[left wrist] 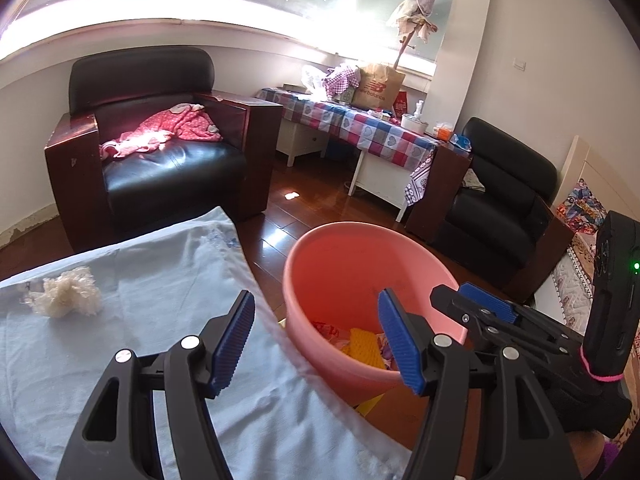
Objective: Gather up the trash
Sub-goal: 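Open the left gripper over the bucket while the right gripper opens, dropping both sleeves, then move both open grippers from the bucket back over the bed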
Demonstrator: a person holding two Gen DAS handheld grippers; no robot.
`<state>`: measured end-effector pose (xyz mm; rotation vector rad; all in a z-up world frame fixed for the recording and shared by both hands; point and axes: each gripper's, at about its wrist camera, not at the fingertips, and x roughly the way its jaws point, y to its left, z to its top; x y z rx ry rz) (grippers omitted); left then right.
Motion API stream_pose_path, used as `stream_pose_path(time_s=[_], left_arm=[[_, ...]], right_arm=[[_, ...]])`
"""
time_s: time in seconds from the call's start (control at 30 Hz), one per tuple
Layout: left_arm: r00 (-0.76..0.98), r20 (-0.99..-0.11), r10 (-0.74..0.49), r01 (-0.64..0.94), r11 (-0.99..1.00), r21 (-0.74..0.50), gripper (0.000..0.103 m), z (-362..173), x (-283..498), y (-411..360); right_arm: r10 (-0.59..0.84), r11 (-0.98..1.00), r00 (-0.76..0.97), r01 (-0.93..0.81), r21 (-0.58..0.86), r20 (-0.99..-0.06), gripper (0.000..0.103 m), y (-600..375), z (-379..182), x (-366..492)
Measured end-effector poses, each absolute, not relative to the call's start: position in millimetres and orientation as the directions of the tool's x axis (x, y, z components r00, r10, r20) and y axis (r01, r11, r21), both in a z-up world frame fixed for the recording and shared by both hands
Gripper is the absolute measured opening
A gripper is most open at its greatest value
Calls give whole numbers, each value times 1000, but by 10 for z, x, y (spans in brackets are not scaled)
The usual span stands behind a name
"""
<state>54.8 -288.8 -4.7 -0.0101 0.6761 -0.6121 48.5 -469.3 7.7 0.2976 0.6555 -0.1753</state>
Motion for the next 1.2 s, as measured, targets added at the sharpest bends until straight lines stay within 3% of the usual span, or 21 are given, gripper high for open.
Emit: stream_pose_path(time_s=[0.9, 1.2], left_arm=[[699, -634, -330, 291, 942, -170, 63, -163, 407, -1529], [744, -638, -201, 166, 979, -116, 63, -272, 186, -790]], right_arm=[[192, 965, 754, -28, 261, -628, 41, -3643, 105, 657], [256, 958, 719, -102, 267, -646, 41, -3294, 37, 762]])
